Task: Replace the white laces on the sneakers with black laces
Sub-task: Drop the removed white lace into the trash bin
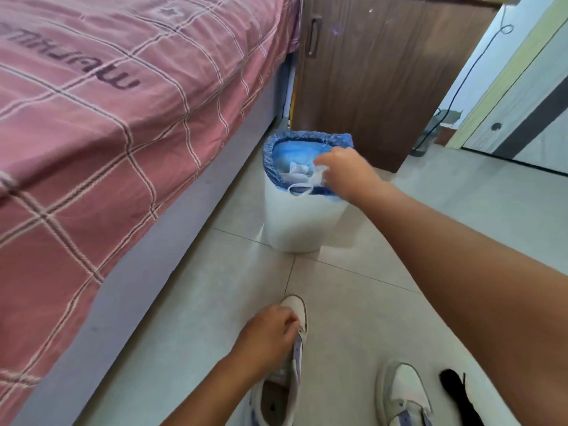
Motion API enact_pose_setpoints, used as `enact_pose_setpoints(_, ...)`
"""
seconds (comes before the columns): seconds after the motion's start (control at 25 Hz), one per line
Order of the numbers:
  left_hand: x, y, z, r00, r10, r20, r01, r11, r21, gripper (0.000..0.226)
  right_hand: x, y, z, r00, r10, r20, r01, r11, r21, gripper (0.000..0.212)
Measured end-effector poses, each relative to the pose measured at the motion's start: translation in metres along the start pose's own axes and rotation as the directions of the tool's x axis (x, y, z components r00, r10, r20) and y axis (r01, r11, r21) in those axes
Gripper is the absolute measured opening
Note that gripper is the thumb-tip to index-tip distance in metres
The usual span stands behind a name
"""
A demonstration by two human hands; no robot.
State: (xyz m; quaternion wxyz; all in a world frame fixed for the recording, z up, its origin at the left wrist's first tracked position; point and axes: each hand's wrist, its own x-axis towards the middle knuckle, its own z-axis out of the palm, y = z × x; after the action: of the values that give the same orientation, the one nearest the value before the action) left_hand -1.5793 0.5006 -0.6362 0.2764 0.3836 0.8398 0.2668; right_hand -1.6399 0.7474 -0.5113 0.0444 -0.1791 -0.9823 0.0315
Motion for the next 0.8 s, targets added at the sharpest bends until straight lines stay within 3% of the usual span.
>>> enact_pose_setpoints(0.08,-0.008,-0.007,0.007,0.99,-0.015,0.137,0.0,0.994,0.11,0.022,0.002,-0.004,0.006,0.955,-0.016,0.296,0.037,0.997,-0.066,0.03)
enact_pose_setpoints(0.12,-0.011,-0.013,0.01,0.984,-0.014,0.175,-0.011,0.99,0.142,0.025,-0.003,-0.003,0.008,0.952,-0.015,0.305,0.016,1.0,0.0,0.033)
enact_pose_setpoints(0.2,-0.019,-0.024,0.019,0.976,-0.044,0.214,0.007,0.985,0.172,0.042,-0.023,0.004,0.006,0.983,0.019,0.185,-0.032,0.997,0.065,0.037)
enact_pose_setpoints(0.28,-0.028,-0.034,0.026,0.962,-0.121,0.246,0.079,0.982,0.173,0.055,-0.058,0.017,0.002,0.998,0.046,0.038,-0.051,0.99,0.128,0.044)
enact_pose_setpoints(0.36,-0.036,-0.039,0.03,0.926,-0.218,0.307,0.173,0.971,0.167,0.053,-0.111,0.031,0.005,0.995,0.066,-0.071,-0.042,0.953,0.301,0.038)
enact_pose_setpoints(0.44,-0.042,-0.04,0.038,0.906,-0.265,0.329,0.203,0.956,0.213,0.045,-0.178,0.042,0.021,0.995,0.101,-0.012,-0.087,0.912,0.402,0.025)
enact_pose_setpoints(0.52,-0.044,-0.037,0.043,0.933,-0.266,0.241,0.202,0.944,0.259,0.036,-0.243,0.055,0.046,0.977,0.163,0.135,-0.206,0.871,0.446,0.019)
enact_pose_setpoints(0.6,-0.046,-0.031,0.054,0.952,-0.255,0.168,0.205,0.942,0.266,0.031,-0.31,0.063,0.075,0.885,0.268,0.381,-0.41,0.836,0.364,0.025)
enact_pose_setpoints(0.68,-0.05,-0.018,0.071,0.961,-0.205,0.186,0.152,0.952,0.266,0.033,-0.371,0.064,0.106,0.705,0.369,0.606,-0.589,0.78,0.21,0.05)
enact_pose_setpoints(0.76,-0.056,0.0,0.095,0.961,-0.138,0.24,0.071,0.961,0.267,0.033,-0.412,0.054,0.134,0.593,0.357,0.721,-0.688,0.69,0.224,0.072)
enact_pose_setpoints(0.8,-0.061,0.012,0.108,0.956,-0.113,0.272,0.041,0.966,0.257,0.033,-0.424,0.045,0.145,0.591,0.346,0.729,-0.715,0.644,0.273,0.075)
